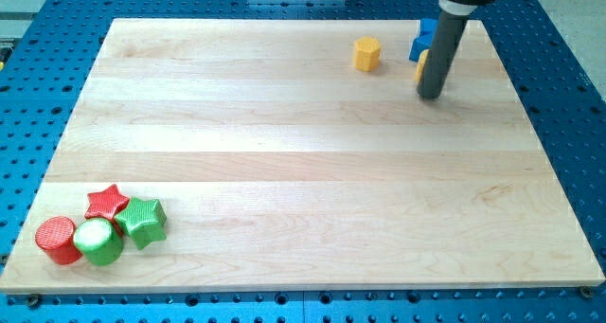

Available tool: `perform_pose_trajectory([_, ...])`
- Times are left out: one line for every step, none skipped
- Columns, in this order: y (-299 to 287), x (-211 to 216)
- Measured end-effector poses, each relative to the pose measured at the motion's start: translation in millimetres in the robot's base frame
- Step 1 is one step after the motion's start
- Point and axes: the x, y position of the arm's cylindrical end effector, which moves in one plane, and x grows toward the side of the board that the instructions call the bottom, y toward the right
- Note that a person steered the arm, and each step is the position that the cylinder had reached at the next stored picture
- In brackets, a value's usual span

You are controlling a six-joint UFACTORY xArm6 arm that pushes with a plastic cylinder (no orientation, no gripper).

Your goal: Put your arm to the left of the hexagon

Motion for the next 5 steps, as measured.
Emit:
perform_pose_trajectory([-29,-21])
perform_pose_trajectory([-88,-37])
perform_pose_trajectory([-178,-39])
perform_pose_trajectory([-212,-39])
perform_pose_trajectory([-223,-48])
